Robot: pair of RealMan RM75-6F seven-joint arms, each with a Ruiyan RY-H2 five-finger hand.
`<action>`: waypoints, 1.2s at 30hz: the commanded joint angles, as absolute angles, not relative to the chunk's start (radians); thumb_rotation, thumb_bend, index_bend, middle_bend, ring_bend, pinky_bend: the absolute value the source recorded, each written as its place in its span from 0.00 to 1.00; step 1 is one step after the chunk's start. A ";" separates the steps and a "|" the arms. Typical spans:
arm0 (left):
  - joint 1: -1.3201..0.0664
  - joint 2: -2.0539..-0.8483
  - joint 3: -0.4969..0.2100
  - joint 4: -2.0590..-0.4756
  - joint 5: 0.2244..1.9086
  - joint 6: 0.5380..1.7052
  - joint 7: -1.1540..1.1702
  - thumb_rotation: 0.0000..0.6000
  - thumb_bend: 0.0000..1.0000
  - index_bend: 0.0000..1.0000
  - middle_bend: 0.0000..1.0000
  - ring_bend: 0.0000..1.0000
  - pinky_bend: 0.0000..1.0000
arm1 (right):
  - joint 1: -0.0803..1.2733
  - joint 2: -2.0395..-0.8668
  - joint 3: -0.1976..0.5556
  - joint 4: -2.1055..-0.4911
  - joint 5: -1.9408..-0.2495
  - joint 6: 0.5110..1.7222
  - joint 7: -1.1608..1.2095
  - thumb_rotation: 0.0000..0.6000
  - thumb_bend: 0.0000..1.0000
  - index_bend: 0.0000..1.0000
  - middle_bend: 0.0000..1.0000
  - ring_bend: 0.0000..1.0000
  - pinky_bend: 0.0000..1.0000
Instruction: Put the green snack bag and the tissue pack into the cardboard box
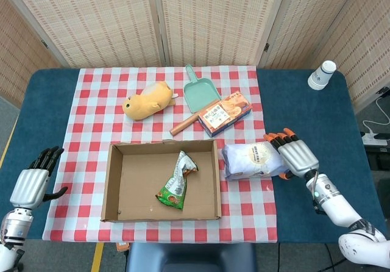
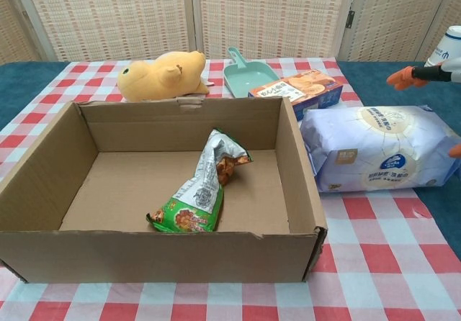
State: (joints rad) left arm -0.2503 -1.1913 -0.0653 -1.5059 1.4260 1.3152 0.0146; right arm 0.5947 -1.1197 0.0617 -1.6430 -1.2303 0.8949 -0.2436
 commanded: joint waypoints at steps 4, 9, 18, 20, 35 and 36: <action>-0.252 -1.192 -0.066 -1.504 1.424 1.312 0.015 1.00 0.19 0.07 0.01 0.00 0.22 | 0.612 -1.168 0.070 -1.612 -1.272 0.880 -0.191 1.00 0.00 0.00 0.06 0.00 0.04; -0.251 -1.190 -0.067 -1.502 1.422 1.313 0.010 1.00 0.19 0.07 0.01 0.00 0.22 | 0.627 -1.199 0.072 -1.594 -1.278 0.866 -0.188 1.00 0.00 0.00 0.06 0.00 0.04; -0.250 -1.191 -0.068 -1.497 1.421 1.314 0.002 1.00 0.19 0.07 0.01 0.00 0.22 | 0.662 -1.278 0.087 -1.498 -1.248 0.816 -0.168 1.00 0.00 0.00 0.06 0.00 0.04; -0.250 -1.191 -0.070 -1.495 1.418 1.314 -0.001 1.00 0.19 0.07 0.01 0.00 0.22 | 0.663 -1.291 0.089 -1.486 -1.256 0.822 -0.159 1.00 0.00 0.01 0.06 0.00 0.06; -0.249 -1.189 -0.070 -1.493 1.419 1.314 -0.009 1.00 0.19 0.07 0.01 0.00 0.22 | 0.640 -1.362 0.089 -1.405 -1.317 0.924 -0.150 1.00 0.00 0.64 0.44 0.43 0.63; -0.249 -1.189 -0.070 -1.493 1.419 1.313 -0.009 1.00 0.19 0.07 0.01 0.00 0.22 | 0.638 -1.360 0.090 -1.407 -1.319 0.928 -0.151 1.00 0.00 0.65 0.45 0.44 0.64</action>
